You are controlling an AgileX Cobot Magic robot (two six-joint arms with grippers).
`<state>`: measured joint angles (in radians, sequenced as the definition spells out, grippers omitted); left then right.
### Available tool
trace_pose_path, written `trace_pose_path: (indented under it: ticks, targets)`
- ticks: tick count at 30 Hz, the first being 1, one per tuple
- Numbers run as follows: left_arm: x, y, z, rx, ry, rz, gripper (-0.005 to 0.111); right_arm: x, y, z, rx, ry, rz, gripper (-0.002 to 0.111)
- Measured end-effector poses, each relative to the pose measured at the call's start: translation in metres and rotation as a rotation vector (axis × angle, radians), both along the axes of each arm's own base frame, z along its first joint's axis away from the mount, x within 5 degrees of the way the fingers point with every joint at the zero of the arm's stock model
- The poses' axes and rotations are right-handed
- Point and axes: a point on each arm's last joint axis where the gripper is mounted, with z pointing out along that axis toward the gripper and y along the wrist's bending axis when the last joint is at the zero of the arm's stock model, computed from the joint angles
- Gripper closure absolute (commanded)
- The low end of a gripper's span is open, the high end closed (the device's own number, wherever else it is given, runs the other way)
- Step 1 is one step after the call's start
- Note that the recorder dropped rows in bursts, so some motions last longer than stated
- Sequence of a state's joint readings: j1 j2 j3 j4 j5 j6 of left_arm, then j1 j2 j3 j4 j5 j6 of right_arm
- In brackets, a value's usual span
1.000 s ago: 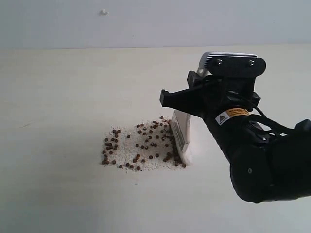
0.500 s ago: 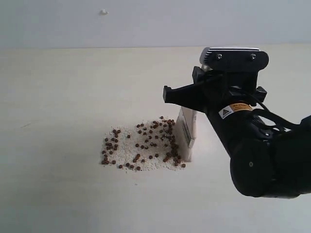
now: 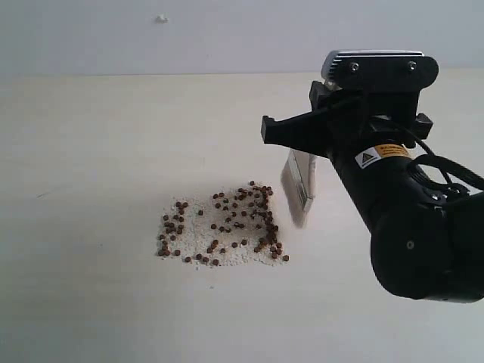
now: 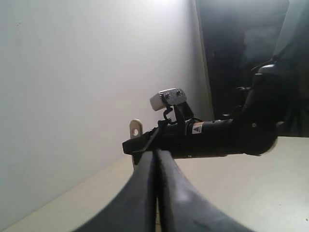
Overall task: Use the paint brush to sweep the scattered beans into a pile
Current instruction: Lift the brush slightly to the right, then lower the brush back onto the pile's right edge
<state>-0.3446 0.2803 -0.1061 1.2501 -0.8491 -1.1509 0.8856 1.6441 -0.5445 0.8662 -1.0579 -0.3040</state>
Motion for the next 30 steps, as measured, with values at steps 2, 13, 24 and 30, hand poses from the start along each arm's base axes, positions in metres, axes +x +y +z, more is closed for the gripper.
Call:
trace_pose_path:
  ticks: [2, 13, 24, 30]
  targets:
    - [0.000, 0.000, 0.000, 0.000, 0.000, 0.000, 0.107, 0.005, -0.003, 0.002, -0.014, -0.022, 0.013, 0.108]
    - [0.000, 0.000, 0.000, 0.000, 0.000, 0.000, 0.107, 0.029, -0.021, -0.009, -0.009, 0.003, 0.050, 0.108]
    - [0.000, 0.000, 0.000, 0.000, 0.000, 0.000, 0.107, 0.040, -0.004, -0.024, -0.045, 0.013, 0.152, 0.108]
    - [0.000, 0.000, 0.000, 0.000, 0.000, 0.000, 0.107, 0.048, 0.007, -0.029, -0.025, 0.025, 0.197, 0.108]
